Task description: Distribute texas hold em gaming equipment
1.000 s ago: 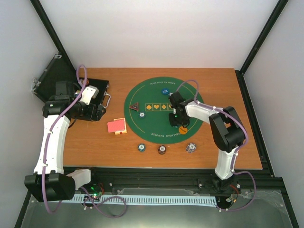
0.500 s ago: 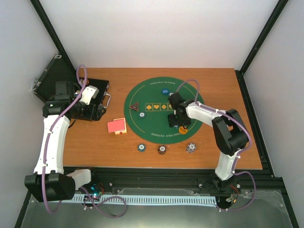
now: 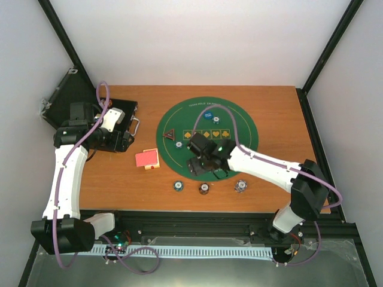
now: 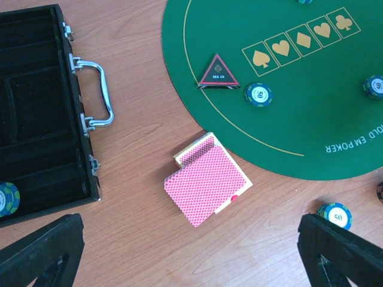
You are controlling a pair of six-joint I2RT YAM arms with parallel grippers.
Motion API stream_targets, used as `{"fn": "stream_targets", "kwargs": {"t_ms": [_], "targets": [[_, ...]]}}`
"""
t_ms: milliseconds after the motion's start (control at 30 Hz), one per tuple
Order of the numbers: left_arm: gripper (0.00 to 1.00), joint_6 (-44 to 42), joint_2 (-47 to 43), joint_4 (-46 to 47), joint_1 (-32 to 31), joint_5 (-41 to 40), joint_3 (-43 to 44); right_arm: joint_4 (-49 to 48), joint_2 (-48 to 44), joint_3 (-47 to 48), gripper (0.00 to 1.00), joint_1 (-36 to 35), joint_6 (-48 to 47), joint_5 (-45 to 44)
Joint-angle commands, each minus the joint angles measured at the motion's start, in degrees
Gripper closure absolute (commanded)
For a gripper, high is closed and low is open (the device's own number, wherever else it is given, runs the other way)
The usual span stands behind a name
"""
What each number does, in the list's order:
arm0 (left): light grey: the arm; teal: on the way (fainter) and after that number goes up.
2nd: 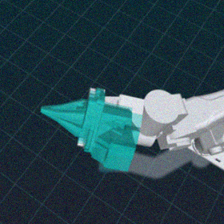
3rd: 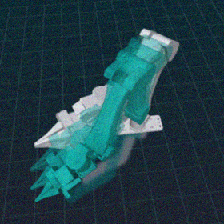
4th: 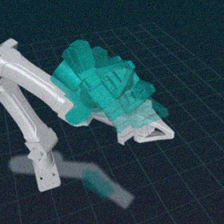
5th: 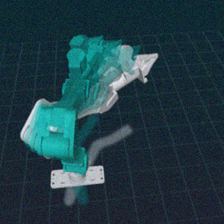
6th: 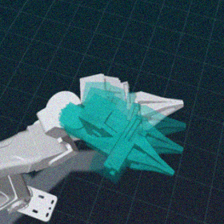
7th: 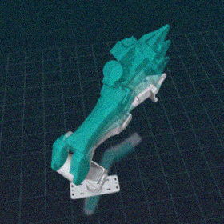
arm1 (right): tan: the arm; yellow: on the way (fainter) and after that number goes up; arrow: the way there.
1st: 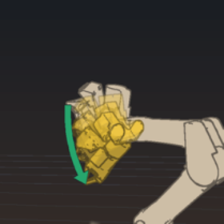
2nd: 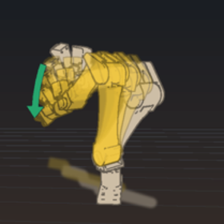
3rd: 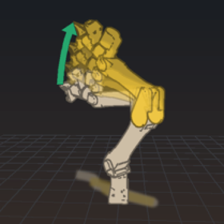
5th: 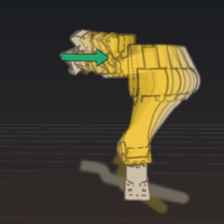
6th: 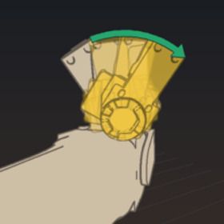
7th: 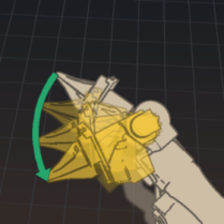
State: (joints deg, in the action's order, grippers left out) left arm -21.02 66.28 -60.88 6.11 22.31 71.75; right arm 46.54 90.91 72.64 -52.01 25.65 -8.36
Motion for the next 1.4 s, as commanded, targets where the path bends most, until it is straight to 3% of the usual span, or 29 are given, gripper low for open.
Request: {"fn": "stream_targets", "kwargs": {"t_ms": [0,333,700,1100,1367], "targets": [[0.0,0.3,0.0,0.4,0.3,1.4,1.2,1.8,-1.2,-5.6,0.13,-4.6,6.2,-0.7],[0.0,0.3,-0.6,0.3,0.3,1.3,0.6,-3.4,-0.1,-13.2,0.2,-6.2,7.8,3.0],[0.0,0.4,-0.1,0.7,0.3,1.2,0.8,-6.5,2.1,-15.2,0.25,-6.9,7.8,5.7],[0.0,0.3,-0.2,1.1,0.3,0.8,0.4,-7.4,3.4,-15.8,0.41,-6.9,8.1,4.9],[0.0,-0.1,-0.4,1.0,0.3,0.4,0.2,-7.1,2.6,-15.9,0.57,-6.9,8.4,4.6]]}}
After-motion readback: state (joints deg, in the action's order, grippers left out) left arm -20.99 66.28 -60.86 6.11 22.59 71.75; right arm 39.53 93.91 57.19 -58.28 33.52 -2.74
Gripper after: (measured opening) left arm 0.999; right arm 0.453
